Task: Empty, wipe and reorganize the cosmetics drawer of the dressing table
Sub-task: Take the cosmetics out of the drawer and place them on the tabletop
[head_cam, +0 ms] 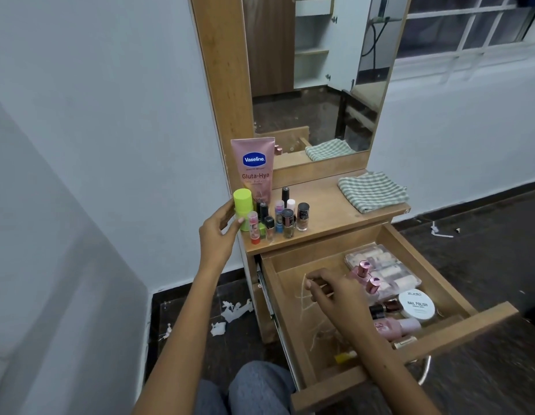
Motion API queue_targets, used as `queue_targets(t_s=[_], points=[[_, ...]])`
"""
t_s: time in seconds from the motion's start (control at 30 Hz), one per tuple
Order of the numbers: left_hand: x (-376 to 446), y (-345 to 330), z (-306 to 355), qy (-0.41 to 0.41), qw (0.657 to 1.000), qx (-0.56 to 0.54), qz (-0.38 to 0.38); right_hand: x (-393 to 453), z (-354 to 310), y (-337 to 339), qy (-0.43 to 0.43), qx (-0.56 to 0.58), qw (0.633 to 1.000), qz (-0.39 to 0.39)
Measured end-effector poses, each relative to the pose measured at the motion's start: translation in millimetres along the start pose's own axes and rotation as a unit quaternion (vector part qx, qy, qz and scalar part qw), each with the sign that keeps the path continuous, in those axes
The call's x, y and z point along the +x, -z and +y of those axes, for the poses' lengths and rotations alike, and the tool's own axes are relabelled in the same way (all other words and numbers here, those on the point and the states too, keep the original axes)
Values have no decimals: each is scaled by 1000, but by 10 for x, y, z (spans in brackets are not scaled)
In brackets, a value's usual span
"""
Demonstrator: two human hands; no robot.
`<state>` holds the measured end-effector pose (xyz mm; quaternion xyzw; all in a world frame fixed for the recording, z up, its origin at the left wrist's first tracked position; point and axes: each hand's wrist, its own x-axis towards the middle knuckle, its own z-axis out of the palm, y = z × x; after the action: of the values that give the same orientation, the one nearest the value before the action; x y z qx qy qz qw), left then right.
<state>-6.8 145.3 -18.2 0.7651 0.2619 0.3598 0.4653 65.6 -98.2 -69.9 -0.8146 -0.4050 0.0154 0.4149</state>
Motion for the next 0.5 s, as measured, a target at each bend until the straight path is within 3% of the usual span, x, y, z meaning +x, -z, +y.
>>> queue_targets(t_s=[0.2,0.27,0.37,0.5], points=[[-689,-169,52,-64,973,29,221,-6,-51,28,-8,-9,1000,6],[-974,-296,115,-107,975,37,189,-29,-77,48,-8,-43,999,10],[-1248,-523,170,-164,982,71,57,-103,-99,154,-3,-121,991,50],[-1333,-785,199,-215,967,113,-74,-188,-68,417,-81,-121,978,147]])
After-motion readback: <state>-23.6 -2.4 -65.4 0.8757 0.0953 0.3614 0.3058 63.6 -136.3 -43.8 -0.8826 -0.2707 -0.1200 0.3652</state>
